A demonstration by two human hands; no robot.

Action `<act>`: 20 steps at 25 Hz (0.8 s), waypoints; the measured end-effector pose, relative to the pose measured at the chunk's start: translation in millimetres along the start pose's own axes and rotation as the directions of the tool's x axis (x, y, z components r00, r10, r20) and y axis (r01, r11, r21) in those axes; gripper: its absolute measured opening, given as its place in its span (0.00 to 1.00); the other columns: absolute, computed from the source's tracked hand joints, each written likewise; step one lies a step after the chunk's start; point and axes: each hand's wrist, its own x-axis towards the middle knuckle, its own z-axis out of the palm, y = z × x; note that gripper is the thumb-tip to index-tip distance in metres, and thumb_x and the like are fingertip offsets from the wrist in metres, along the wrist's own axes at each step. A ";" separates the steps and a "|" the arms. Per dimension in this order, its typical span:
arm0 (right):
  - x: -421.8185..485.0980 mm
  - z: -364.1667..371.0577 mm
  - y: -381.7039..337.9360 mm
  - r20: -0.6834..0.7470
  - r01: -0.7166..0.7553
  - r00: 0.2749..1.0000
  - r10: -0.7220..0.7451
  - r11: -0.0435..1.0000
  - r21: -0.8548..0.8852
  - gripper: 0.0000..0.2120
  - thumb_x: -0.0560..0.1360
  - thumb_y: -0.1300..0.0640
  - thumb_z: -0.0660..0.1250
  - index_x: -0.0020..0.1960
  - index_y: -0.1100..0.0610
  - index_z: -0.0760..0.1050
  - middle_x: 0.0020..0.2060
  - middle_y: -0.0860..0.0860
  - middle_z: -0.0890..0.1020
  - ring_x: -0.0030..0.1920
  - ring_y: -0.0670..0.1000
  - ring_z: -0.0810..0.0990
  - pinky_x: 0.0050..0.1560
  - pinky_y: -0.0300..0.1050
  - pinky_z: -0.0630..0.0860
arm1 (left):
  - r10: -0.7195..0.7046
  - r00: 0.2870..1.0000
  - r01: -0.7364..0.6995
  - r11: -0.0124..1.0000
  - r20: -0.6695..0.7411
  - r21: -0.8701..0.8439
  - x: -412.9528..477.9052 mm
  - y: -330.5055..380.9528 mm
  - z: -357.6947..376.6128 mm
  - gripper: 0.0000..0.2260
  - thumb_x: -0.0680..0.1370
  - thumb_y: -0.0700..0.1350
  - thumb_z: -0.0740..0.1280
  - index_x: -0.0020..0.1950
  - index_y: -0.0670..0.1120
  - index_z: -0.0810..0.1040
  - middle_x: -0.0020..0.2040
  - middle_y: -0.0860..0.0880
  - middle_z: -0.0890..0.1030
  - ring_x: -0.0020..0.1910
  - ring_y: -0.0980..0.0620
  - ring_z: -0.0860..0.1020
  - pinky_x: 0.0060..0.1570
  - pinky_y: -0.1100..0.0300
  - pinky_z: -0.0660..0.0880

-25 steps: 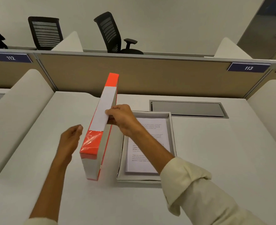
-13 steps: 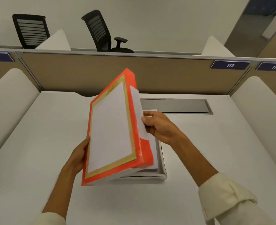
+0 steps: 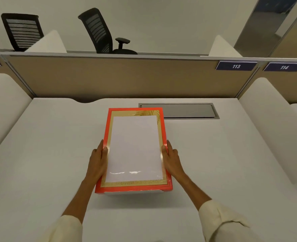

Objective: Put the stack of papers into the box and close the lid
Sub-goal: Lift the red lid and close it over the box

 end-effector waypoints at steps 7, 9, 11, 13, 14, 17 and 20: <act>10.5 16.4 24.4 -0.006 -0.011 1.000 0.011 0.999 0.034 0.27 0.81 0.39 0.47 0.77 0.44 0.52 0.60 0.57 0.72 0.52 0.50 0.75 0.51 0.44 0.73 | -0.016 1.000 0.019 0.996 -0.027 0.087 4.4 -10.2 12.5 0.25 0.81 0.60 0.49 0.78 0.55 0.58 0.59 0.43 0.76 0.54 0.45 0.78 0.53 0.48 0.77; 13.3 19.9 27.4 -0.009 -0.006 1.000 0.007 1.000 0.023 0.27 0.81 0.39 0.48 0.77 0.44 0.52 0.60 0.57 0.71 0.52 0.49 0.73 0.51 0.44 0.72 | -0.025 0.999 0.026 0.996 -0.021 0.082 3.0 -13.6 14.6 0.26 0.81 0.61 0.49 0.78 0.54 0.58 0.60 0.43 0.76 0.57 0.44 0.78 0.55 0.47 0.77; 16.1 23.5 29.5 -0.010 -0.016 1.000 0.016 1.000 0.014 0.27 0.81 0.39 0.48 0.78 0.45 0.51 0.61 0.57 0.71 0.52 0.49 0.73 0.52 0.44 0.72 | -0.035 0.999 0.037 0.996 -0.027 0.076 1.1 -15.9 16.2 0.26 0.81 0.61 0.49 0.78 0.54 0.58 0.61 0.42 0.75 0.57 0.44 0.77 0.56 0.47 0.76; 19.3 26.3 30.1 -0.020 -0.022 1.000 0.022 1.000 -0.005 0.27 0.81 0.40 0.48 0.78 0.46 0.52 0.61 0.58 0.71 0.52 0.49 0.73 0.51 0.43 0.72 | -0.045 0.999 0.047 0.996 -0.029 0.071 0.4 -16.6 18.1 0.26 0.81 0.59 0.50 0.78 0.53 0.58 0.62 0.42 0.75 0.58 0.44 0.77 0.57 0.46 0.75; 21.1 27.6 30.0 -0.026 -0.022 0.999 0.022 1.000 -0.015 0.27 0.81 0.40 0.48 0.78 0.46 0.53 0.61 0.58 0.72 0.52 0.49 0.73 0.51 0.43 0.72 | -0.047 0.999 0.049 0.996 -0.027 0.072 0.8 -16.7 18.9 0.25 0.82 0.59 0.50 0.78 0.53 0.58 0.62 0.41 0.74 0.59 0.43 0.76 0.57 0.46 0.75; 25.8 28.3 28.1 -0.046 -0.010 0.999 0.009 0.999 -0.034 0.26 0.82 0.42 0.48 0.77 0.47 0.54 0.60 0.59 0.73 0.52 0.49 0.73 0.52 0.43 0.73 | -0.052 0.998 0.054 0.996 -0.022 0.076 3.2 -14.7 20.5 0.25 0.82 0.58 0.50 0.78 0.53 0.57 0.62 0.41 0.74 0.58 0.44 0.76 0.57 0.46 0.75; 29.7 28.4 25.7 -0.053 0.005 0.999 -0.007 0.999 -0.047 0.25 0.82 0.42 0.48 0.77 0.48 0.55 0.59 0.59 0.73 0.52 0.50 0.74 0.52 0.44 0.73 | -0.063 0.998 0.065 0.995 -0.020 0.078 7.2 -13.6 20.5 0.25 0.82 0.58 0.49 0.79 0.53 0.57 0.61 0.41 0.74 0.58 0.44 0.76 0.57 0.47 0.74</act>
